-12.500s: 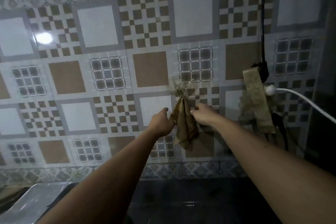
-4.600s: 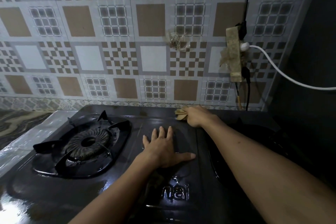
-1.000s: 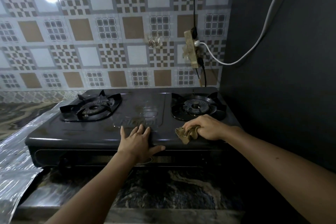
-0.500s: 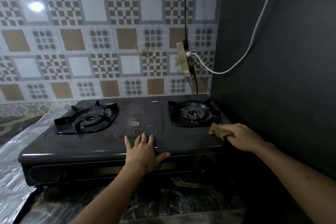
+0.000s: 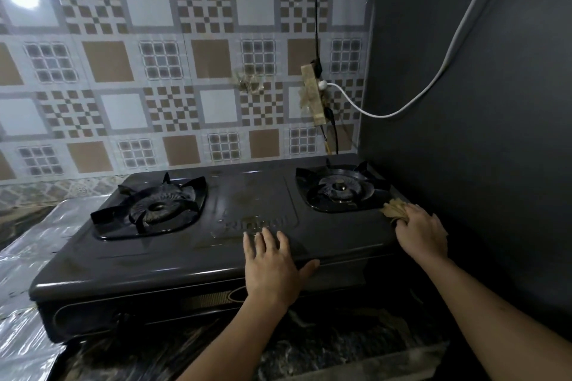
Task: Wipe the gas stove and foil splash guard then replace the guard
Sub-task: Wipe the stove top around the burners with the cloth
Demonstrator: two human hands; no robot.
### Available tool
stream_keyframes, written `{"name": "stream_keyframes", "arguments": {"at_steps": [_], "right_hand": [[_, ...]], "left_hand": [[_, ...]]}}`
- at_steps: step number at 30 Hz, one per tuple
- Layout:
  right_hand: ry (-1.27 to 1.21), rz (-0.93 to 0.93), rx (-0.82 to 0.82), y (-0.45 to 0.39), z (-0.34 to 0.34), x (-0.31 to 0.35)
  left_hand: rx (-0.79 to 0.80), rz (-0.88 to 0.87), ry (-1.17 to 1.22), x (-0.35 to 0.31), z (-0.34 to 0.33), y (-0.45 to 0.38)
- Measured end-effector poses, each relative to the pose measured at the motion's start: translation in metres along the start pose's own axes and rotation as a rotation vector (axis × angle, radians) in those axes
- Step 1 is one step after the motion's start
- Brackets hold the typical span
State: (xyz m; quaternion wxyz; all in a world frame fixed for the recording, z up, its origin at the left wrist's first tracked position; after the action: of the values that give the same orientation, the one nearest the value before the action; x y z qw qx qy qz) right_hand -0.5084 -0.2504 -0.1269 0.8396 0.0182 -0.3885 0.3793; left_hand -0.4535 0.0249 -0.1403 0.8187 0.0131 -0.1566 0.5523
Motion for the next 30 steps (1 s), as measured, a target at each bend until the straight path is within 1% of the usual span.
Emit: {"name": "stream_keyframes", "arguments": {"at_steps": [2,6,9,12,15,19,25,30], "right_hand": [[0.013,-0.025,-0.033,0.013,-0.007,0.010],[0.066,0.000,-0.049,0.029,-0.026,0.027],[0.068,-0.011,-0.034,0.041,-0.035,0.040],[0.081,0.005,-0.021,0.062,-0.053,0.064],[0.081,0.005,-0.017,0.084,-0.072,0.088],[0.082,0.028,-0.009,0.103,-0.091,0.114],[0.096,-0.018,-0.033,0.109,-0.094,0.125],[0.044,0.038,0.025,0.130,-0.119,0.159]], "left_hand": [[0.021,-0.024,0.013,0.001,0.001,0.000],[0.051,-0.118,0.059,0.021,-0.002,-0.001],[0.018,-0.130,-0.009,0.068,-0.009,0.006],[0.051,-0.086,-0.074,0.119,-0.024,0.023],[0.075,-0.080,-0.066,0.147,-0.039,0.042],[0.057,-0.098,-0.029,0.155,-0.052,0.050],[0.004,-0.088,0.015,0.150,-0.055,0.052],[-0.016,-0.101,0.014,0.151,-0.057,0.051]]}}
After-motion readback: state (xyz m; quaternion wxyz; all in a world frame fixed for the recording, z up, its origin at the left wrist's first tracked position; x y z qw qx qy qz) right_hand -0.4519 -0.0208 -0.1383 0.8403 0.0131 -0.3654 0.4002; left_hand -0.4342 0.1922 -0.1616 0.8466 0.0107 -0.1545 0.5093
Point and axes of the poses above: each hand's wrist, its own y-axis away from the middle knuckle, its own z-axis out of the back of the hand, x = y × z, the point moved 4 cm from there along -y, towards the middle knuckle, and after that the axes turned 15 degrees about -y, right-handed, at the moved point
